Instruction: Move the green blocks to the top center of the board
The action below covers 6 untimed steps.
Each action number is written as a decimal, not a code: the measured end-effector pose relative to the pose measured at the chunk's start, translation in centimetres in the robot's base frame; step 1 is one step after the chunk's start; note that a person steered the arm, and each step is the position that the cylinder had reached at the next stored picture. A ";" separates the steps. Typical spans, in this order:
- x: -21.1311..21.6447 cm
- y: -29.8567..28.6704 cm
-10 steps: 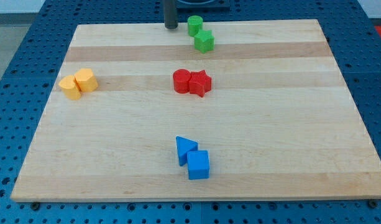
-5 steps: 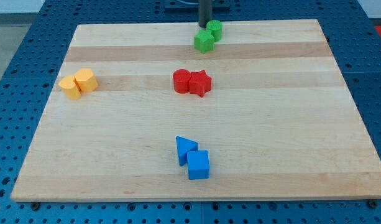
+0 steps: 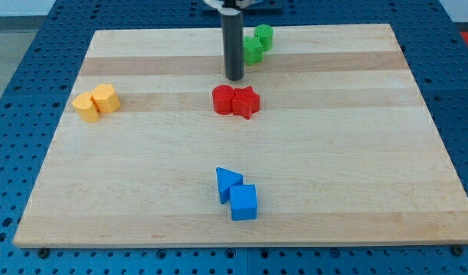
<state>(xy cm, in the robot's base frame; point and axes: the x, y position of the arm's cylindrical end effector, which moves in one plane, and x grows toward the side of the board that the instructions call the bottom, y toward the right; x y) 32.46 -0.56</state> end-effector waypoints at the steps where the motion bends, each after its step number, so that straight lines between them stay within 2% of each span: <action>1: -2.0 0.7; 6: -5.9 -0.5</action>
